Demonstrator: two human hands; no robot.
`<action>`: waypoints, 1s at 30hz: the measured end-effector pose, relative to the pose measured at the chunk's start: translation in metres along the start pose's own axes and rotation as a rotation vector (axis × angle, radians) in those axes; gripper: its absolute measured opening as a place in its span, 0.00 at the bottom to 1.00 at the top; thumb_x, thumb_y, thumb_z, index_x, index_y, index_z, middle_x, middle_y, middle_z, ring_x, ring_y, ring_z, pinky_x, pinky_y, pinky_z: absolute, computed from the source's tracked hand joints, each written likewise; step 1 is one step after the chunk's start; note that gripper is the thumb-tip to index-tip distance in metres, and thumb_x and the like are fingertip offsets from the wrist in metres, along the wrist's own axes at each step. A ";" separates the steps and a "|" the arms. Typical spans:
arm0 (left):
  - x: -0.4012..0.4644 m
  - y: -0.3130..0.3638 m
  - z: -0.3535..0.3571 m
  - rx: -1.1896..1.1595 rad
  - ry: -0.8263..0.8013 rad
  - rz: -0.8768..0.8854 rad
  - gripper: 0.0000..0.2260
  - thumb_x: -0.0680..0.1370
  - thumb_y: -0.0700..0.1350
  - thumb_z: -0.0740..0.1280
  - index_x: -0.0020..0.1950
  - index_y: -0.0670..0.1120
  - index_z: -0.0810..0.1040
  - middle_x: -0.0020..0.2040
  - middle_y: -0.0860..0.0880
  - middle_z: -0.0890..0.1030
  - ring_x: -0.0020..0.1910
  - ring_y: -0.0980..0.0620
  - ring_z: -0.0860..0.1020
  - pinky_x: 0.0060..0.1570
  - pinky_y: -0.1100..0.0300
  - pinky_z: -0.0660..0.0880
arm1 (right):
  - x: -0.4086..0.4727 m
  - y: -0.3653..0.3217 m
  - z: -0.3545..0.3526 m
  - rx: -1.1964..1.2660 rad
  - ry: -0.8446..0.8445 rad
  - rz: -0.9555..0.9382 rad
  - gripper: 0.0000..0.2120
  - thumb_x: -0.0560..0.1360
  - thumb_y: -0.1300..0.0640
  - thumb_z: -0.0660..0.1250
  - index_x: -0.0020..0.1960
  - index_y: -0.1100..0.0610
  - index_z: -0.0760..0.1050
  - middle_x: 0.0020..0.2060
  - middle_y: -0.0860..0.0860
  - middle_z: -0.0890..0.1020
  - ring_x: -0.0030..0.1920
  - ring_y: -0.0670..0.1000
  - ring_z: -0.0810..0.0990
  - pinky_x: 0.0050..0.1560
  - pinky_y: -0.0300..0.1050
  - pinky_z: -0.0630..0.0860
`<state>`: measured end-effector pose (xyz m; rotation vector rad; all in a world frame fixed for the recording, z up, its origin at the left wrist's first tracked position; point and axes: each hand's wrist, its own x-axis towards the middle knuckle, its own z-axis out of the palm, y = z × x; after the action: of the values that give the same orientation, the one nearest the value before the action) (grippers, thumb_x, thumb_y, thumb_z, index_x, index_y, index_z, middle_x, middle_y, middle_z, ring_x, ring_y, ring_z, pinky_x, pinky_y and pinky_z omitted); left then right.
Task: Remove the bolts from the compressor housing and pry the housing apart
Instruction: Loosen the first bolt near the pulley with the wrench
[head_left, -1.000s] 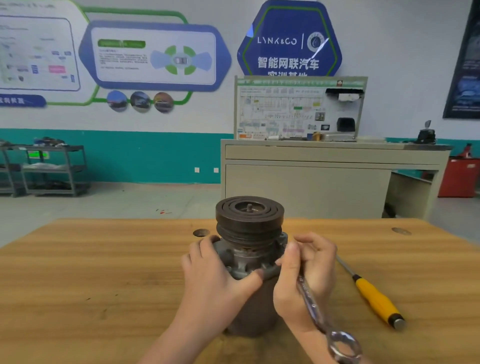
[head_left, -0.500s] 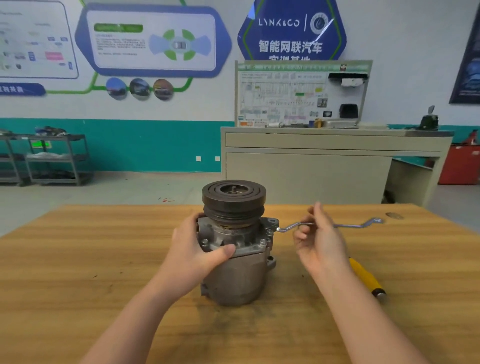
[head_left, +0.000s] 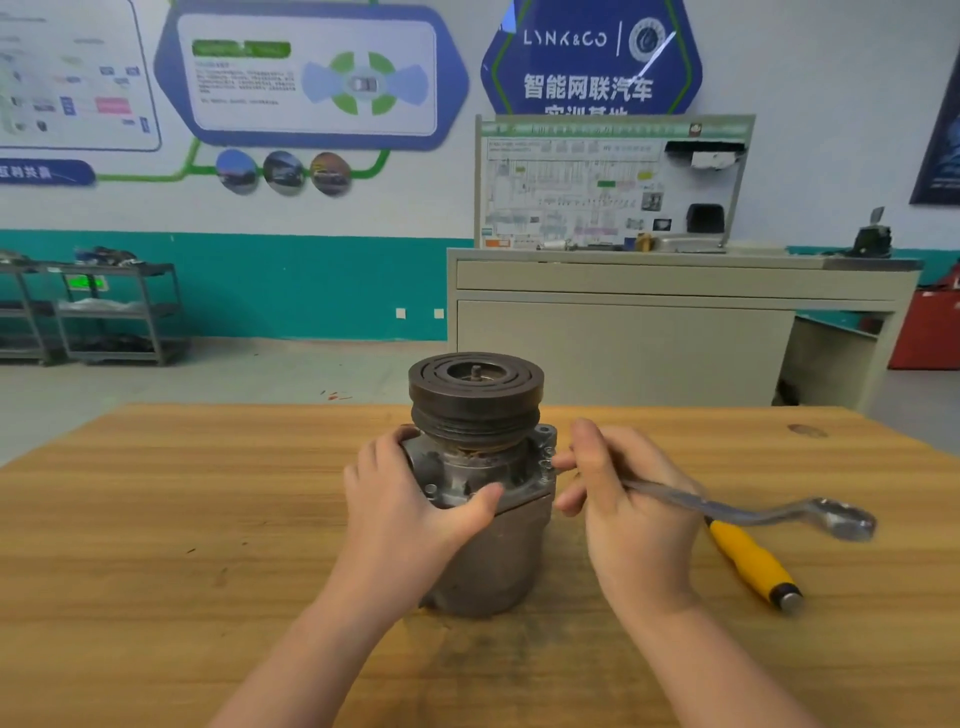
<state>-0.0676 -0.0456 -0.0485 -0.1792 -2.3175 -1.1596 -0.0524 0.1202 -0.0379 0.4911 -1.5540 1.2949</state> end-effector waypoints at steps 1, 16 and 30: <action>0.000 0.000 0.000 -0.013 0.002 -0.003 0.40 0.65 0.64 0.73 0.71 0.49 0.63 0.58 0.56 0.65 0.58 0.56 0.60 0.57 0.58 0.63 | -0.001 0.000 0.001 -0.065 -0.014 -0.072 0.18 0.79 0.43 0.61 0.37 0.52 0.79 0.26 0.47 0.79 0.26 0.42 0.78 0.30 0.30 0.72; -0.020 0.013 0.010 0.108 0.337 0.533 0.12 0.72 0.52 0.64 0.53 0.52 0.77 0.71 0.49 0.62 0.71 0.47 0.59 0.67 0.51 0.58 | -0.014 -0.003 0.031 -0.378 0.205 -0.320 0.27 0.83 0.49 0.57 0.29 0.61 0.74 0.23 0.50 0.74 0.23 0.47 0.71 0.25 0.37 0.65; -0.022 0.026 0.031 0.588 0.140 0.529 0.16 0.76 0.59 0.59 0.58 0.63 0.82 0.81 0.50 0.53 0.77 0.31 0.47 0.70 0.39 0.52 | 0.000 -0.006 0.016 0.551 0.425 0.882 0.17 0.81 0.46 0.59 0.38 0.53 0.74 0.24 0.49 0.77 0.18 0.46 0.67 0.20 0.37 0.65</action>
<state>-0.0529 -0.0029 -0.0568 -0.4390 -2.1870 -0.2117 -0.0545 0.1034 -0.0337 -0.1959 -1.0408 2.3466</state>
